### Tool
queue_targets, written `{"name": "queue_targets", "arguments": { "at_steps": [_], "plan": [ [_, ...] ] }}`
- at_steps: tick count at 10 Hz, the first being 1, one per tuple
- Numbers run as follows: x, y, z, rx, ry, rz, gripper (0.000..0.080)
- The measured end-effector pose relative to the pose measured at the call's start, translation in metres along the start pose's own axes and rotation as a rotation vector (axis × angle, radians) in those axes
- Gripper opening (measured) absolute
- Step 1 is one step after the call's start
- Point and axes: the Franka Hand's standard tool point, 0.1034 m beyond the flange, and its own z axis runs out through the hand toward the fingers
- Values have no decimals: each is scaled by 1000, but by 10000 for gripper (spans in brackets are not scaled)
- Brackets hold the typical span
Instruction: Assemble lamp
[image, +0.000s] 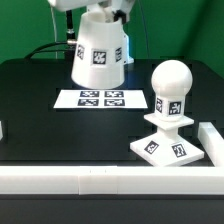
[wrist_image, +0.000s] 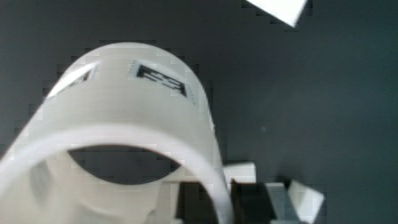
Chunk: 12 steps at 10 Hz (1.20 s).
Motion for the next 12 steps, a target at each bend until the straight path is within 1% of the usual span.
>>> {"name": "queue_targets", "arguments": {
  "at_steps": [1,2,3,6,7,9,10,11,12],
  "plan": [
    [21,-8,-16,-4,-8,19,47],
    [40,-11,-21,-16,-24,25,47],
    [45,-10,-20,-17,-17,9,47],
    [41,-9,-20,-14,-17,-12,47],
    [32,-9,-24,-8,-10,-25,47],
    [23,-21,-43,11,-22,-26,47],
    [24,-26,-51,13,-20,-17,47],
    [30,-32,-61,9,-7,-3,47],
    [40,-41,-69,4,13,8,47]
  ]
}}
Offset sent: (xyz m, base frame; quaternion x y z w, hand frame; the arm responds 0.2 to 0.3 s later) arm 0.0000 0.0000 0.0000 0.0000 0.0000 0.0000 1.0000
